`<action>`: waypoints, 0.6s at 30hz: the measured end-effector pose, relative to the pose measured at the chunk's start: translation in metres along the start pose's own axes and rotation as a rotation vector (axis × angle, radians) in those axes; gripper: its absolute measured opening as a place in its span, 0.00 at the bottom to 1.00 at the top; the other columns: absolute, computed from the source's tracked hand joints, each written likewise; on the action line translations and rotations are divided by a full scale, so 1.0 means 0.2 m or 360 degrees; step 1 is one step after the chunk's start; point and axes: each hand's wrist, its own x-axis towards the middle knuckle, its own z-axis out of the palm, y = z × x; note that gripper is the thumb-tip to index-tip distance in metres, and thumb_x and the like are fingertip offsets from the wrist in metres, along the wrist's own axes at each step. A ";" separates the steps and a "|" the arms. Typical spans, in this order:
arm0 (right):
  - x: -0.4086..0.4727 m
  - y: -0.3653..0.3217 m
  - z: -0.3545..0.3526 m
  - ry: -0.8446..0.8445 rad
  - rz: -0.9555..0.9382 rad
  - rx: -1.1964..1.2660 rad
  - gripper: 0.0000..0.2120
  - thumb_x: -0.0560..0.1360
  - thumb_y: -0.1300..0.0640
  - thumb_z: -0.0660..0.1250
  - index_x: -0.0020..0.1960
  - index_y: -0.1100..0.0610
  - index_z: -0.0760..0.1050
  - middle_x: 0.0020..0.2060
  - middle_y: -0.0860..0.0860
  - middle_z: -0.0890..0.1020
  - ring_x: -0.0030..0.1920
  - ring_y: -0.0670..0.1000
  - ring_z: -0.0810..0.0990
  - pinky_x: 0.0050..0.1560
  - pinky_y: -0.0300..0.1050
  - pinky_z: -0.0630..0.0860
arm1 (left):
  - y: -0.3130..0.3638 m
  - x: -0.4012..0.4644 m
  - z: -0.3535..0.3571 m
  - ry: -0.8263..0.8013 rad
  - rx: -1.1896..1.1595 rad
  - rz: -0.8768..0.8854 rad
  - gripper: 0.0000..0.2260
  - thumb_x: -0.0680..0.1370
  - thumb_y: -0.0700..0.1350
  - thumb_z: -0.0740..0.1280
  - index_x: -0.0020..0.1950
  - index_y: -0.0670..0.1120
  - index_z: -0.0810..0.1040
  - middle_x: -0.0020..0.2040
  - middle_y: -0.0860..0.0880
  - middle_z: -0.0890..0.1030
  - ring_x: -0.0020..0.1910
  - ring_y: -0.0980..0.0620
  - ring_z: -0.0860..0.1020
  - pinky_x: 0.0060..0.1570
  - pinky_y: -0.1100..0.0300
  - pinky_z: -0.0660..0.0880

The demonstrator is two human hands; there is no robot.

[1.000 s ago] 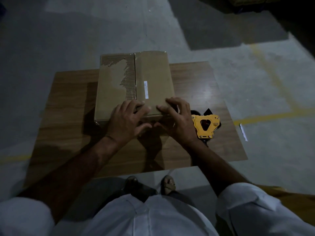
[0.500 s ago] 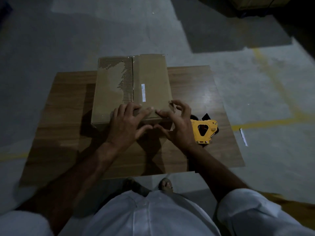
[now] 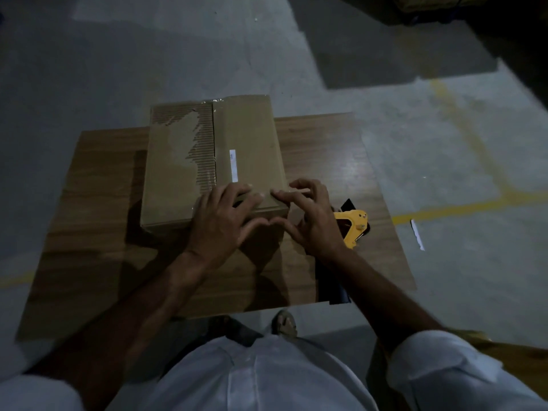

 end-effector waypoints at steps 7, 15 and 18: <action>-0.02 0.02 -0.09 -0.0184 -0.0072 -0.0027 0.32 0.73 0.47 0.77 0.75 0.44 0.72 0.71 0.53 0.65 0.71 0.50 0.65 0.65 0.56 0.77 | 0.09 0.02 -0.03 -0.0103 -0.0016 -0.0135 0.29 0.69 0.58 0.80 0.66 0.50 0.77 0.64 0.45 0.75 0.60 0.44 0.71 0.56 0.47 0.72; 0.14 0.05 -0.20 -0.0175 -0.0330 -0.0142 0.16 0.78 0.43 0.73 0.62 0.48 0.84 0.66 0.54 0.74 0.67 0.52 0.72 0.59 0.55 0.79 | 0.06 0.08 -0.01 0.0065 -0.0246 -0.0069 0.20 0.78 0.63 0.69 0.63 0.52 0.83 0.57 0.48 0.77 0.55 0.48 0.72 0.53 0.55 0.66; 0.08 0.10 -0.13 -0.0069 -0.0397 -0.0154 0.18 0.77 0.48 0.77 0.65 0.51 0.82 0.67 0.57 0.73 0.64 0.56 0.74 0.55 0.57 0.80 | 0.08 0.04 0.06 0.0114 -0.0065 -0.0079 0.21 0.78 0.61 0.71 0.66 0.52 0.81 0.59 0.46 0.77 0.55 0.46 0.72 0.54 0.53 0.67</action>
